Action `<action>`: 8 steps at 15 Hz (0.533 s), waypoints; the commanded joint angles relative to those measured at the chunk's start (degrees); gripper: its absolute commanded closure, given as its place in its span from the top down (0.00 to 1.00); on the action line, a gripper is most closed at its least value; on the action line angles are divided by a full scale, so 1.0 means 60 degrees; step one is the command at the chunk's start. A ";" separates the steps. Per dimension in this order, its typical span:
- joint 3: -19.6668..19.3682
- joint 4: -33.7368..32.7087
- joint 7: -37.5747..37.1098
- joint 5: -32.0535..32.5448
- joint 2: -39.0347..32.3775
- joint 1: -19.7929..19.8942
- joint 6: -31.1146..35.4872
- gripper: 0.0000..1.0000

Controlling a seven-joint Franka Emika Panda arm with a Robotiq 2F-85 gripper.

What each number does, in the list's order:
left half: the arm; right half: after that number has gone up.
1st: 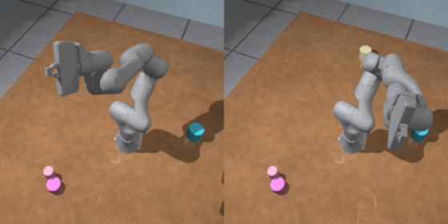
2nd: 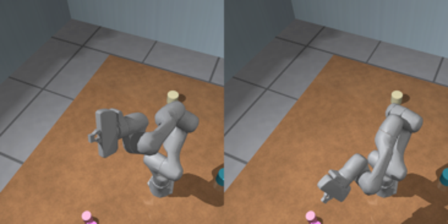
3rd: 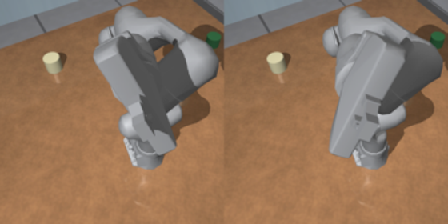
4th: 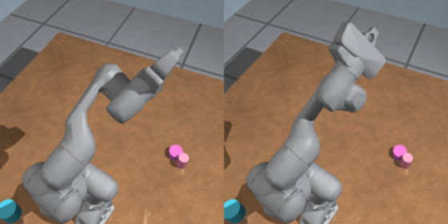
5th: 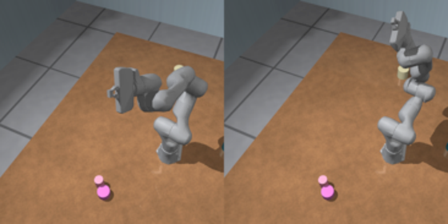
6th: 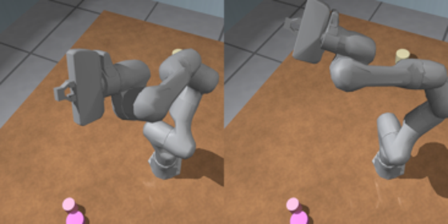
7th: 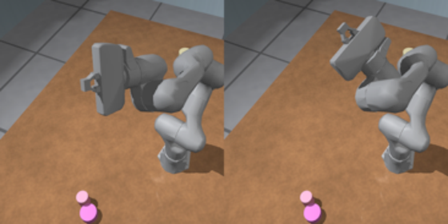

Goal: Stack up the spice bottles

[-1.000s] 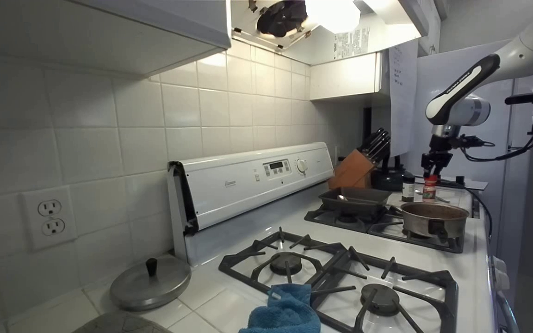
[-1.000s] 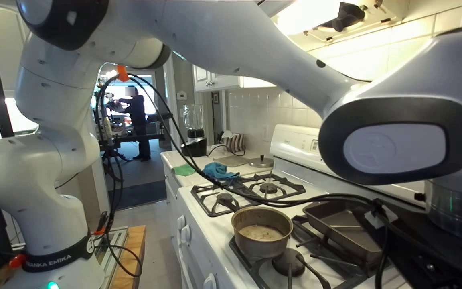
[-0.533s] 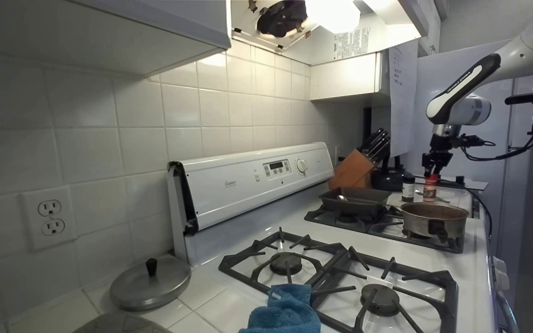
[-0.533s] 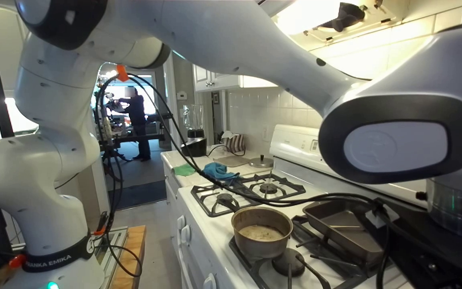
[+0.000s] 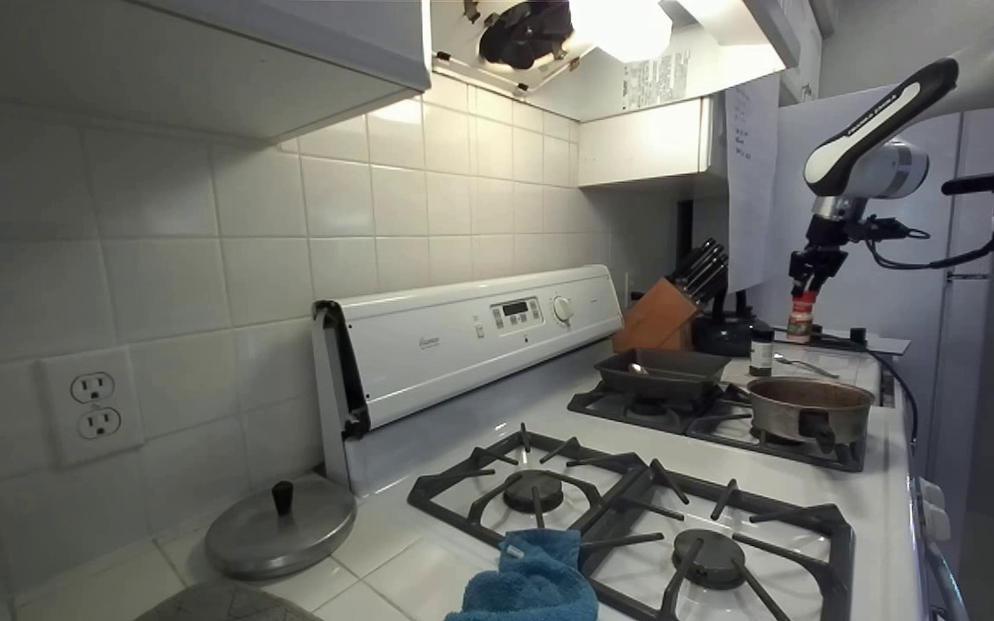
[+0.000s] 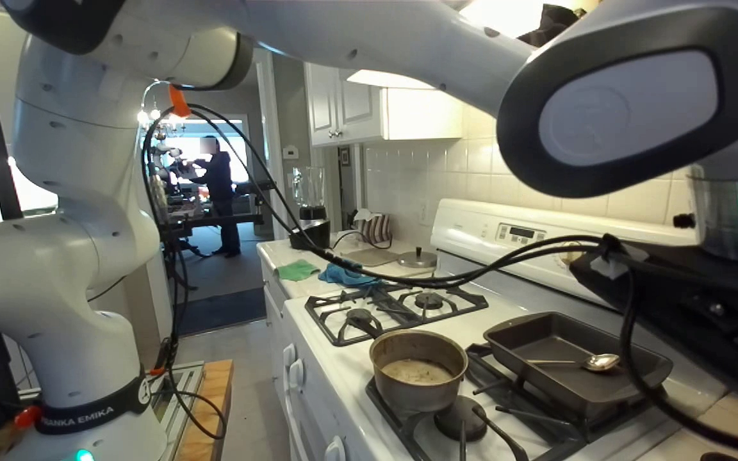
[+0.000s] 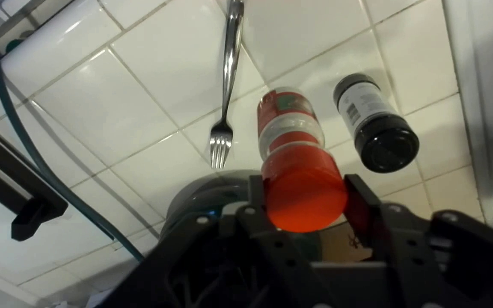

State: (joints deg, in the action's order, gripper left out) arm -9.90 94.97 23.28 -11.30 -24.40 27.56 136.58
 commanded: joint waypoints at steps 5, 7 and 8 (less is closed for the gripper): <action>0.0053 -0.0660 0.0425 0.0057 0.0378 -0.0071 -0.0670 0.23; 0.0093 -0.0924 0.0505 0.0043 0.0301 -0.0108 -0.0822 0.23; 0.0103 -0.1003 0.0528 0.0042 0.0277 -0.0136 -0.0869 0.23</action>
State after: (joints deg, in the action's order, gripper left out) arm -9.62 92.08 25.19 -11.05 -21.90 26.84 133.83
